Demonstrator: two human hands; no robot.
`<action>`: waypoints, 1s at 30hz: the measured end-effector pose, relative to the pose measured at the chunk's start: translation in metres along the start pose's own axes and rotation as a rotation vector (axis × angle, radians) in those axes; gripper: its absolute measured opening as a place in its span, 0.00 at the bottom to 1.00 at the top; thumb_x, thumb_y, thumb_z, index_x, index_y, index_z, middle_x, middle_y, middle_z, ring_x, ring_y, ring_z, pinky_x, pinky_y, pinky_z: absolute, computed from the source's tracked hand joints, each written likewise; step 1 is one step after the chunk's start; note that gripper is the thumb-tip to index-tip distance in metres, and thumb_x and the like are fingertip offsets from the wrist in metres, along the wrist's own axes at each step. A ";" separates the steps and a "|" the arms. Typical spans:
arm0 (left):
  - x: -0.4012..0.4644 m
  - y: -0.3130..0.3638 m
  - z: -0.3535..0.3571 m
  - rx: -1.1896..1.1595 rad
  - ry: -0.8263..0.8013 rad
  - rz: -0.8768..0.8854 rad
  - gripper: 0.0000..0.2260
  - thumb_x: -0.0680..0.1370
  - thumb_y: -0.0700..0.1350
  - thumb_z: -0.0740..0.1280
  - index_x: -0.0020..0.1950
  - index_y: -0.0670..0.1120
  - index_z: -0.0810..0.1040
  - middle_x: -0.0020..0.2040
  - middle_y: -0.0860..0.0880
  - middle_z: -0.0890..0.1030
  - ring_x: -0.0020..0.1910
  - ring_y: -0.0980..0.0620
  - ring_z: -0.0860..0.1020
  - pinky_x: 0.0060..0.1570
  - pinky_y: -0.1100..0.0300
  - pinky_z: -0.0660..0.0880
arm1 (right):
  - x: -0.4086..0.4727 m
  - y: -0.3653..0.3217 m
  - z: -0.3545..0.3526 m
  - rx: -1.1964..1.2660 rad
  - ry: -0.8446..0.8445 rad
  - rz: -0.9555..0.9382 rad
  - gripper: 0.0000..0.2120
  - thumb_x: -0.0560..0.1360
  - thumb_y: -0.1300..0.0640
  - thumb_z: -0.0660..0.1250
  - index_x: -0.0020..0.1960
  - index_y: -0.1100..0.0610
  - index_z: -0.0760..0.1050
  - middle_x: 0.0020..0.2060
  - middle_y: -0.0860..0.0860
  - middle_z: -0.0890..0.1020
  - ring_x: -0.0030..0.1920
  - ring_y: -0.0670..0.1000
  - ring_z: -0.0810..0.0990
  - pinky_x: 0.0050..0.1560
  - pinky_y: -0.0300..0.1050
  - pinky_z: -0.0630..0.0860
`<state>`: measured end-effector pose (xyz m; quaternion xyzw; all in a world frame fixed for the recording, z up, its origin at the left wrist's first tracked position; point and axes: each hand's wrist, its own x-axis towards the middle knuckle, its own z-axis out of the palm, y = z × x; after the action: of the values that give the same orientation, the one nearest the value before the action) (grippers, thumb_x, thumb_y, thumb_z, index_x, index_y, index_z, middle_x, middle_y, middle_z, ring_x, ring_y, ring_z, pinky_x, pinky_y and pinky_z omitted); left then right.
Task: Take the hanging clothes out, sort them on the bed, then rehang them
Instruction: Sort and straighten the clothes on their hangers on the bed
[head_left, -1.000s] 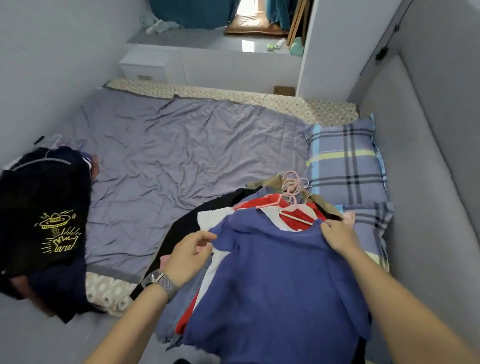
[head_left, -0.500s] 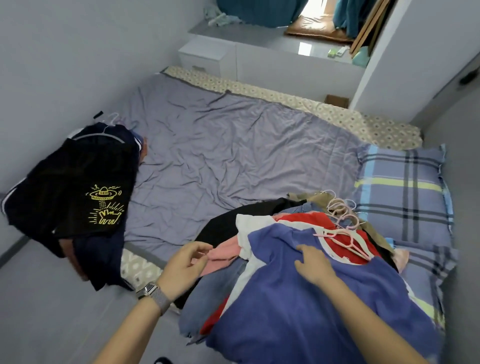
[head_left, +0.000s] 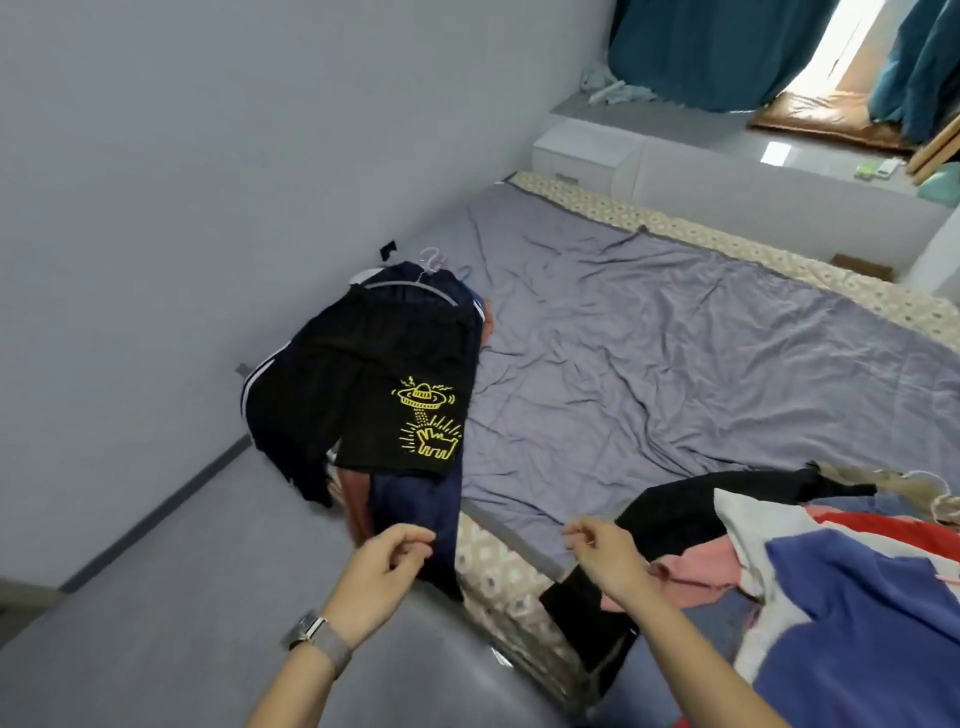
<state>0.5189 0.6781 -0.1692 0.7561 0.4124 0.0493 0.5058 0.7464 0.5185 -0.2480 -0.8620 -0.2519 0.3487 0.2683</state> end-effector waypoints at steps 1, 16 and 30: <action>0.002 -0.013 -0.023 -0.013 0.020 -0.025 0.11 0.77 0.37 0.65 0.46 0.53 0.78 0.43 0.51 0.83 0.44 0.56 0.80 0.44 0.72 0.73 | 0.005 -0.020 0.018 0.019 -0.004 -0.021 0.12 0.74 0.66 0.60 0.51 0.58 0.80 0.44 0.51 0.83 0.46 0.51 0.81 0.52 0.42 0.76; 0.159 -0.077 -0.177 -0.111 0.015 -0.124 0.10 0.77 0.38 0.63 0.49 0.53 0.77 0.43 0.51 0.83 0.40 0.61 0.79 0.43 0.70 0.74 | 0.172 -0.192 0.108 0.061 -0.097 0.058 0.09 0.75 0.62 0.61 0.41 0.49 0.74 0.40 0.49 0.81 0.42 0.52 0.80 0.46 0.45 0.75; 0.394 -0.062 -0.293 0.159 0.067 -0.033 0.08 0.78 0.40 0.63 0.54 0.50 0.77 0.46 0.53 0.79 0.43 0.60 0.77 0.43 0.72 0.71 | 0.347 -0.326 0.060 0.054 -0.077 0.144 0.26 0.74 0.55 0.67 0.70 0.57 0.65 0.64 0.56 0.74 0.62 0.53 0.75 0.53 0.40 0.68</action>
<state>0.5977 1.1650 -0.2126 0.7849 0.4443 0.0334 0.4307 0.8399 0.9888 -0.2387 -0.8562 -0.1899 0.4065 0.2560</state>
